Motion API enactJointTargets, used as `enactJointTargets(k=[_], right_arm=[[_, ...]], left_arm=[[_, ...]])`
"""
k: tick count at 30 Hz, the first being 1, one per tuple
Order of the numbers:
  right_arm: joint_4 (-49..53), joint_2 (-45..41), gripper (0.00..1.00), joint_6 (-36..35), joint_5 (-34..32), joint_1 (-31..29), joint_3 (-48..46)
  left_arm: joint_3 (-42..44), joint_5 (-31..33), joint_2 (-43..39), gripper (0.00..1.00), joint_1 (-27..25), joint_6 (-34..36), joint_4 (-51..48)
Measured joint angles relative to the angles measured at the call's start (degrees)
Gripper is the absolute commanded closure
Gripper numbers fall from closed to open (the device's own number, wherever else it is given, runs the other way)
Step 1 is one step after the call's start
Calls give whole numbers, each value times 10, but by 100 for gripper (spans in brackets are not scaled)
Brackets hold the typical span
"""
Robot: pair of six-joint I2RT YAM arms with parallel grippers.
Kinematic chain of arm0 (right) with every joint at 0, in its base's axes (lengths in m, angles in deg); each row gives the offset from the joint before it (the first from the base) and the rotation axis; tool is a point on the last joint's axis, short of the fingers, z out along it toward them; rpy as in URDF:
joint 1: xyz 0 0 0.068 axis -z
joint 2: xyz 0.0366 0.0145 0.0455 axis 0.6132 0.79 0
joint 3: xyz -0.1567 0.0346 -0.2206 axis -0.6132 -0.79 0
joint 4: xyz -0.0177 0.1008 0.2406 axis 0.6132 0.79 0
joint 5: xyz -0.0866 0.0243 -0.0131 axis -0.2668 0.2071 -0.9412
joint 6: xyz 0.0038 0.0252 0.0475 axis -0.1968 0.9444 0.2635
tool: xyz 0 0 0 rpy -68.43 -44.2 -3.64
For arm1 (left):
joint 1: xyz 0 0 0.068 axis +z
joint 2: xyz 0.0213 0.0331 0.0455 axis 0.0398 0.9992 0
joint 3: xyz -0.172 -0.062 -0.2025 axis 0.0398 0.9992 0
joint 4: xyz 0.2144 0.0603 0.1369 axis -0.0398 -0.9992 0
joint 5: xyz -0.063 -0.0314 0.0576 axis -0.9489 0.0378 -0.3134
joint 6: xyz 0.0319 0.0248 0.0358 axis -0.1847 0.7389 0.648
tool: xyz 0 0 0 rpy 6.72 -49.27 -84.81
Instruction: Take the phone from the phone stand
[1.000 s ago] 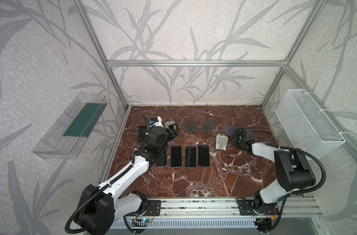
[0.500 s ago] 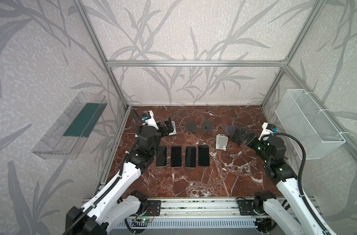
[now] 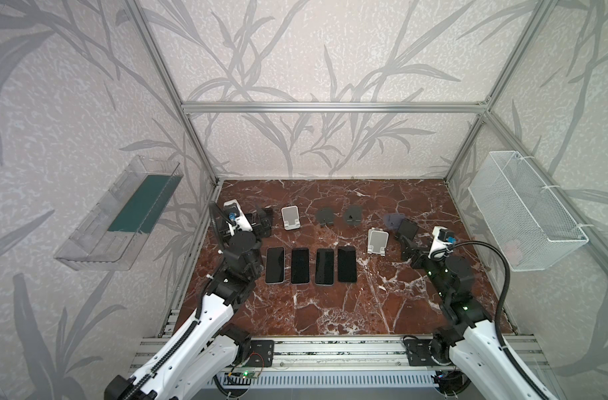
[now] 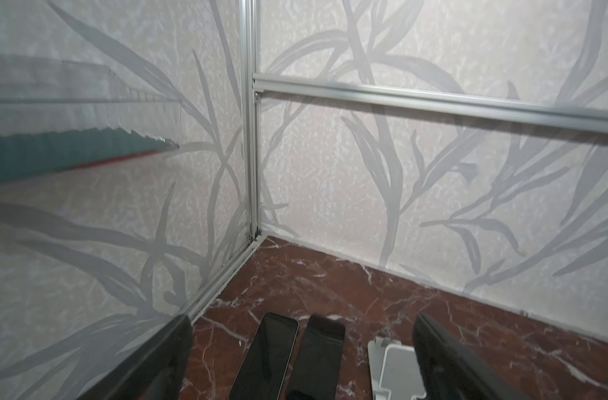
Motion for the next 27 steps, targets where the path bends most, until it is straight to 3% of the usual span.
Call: enactJointTargets(k=[4, 8, 14, 22, 24, 27], right_arm=[[-131, 70, 1, -85, -17, 0, -44], [-266, 146, 1, -158, -53, 1, -122], [-319, 255, 1, -204, -40, 31, -115], [-508, 499, 1, -171, -20, 89, -81], [-541, 560, 1, -163, -17, 95, -61], [-534, 570, 1, -159, -5, 97, -39]], left_arm=[[141, -31, 5, 1, 1, 56, 122], [233, -51, 76, 1, 15, 87, 240], [212, -109, 247, 1, 107, 89, 336], [190, -224, 450, 1, 212, 66, 502], [190, -241, 464, 1, 235, 49, 502], [163, -269, 455, 1, 254, 31, 476]])
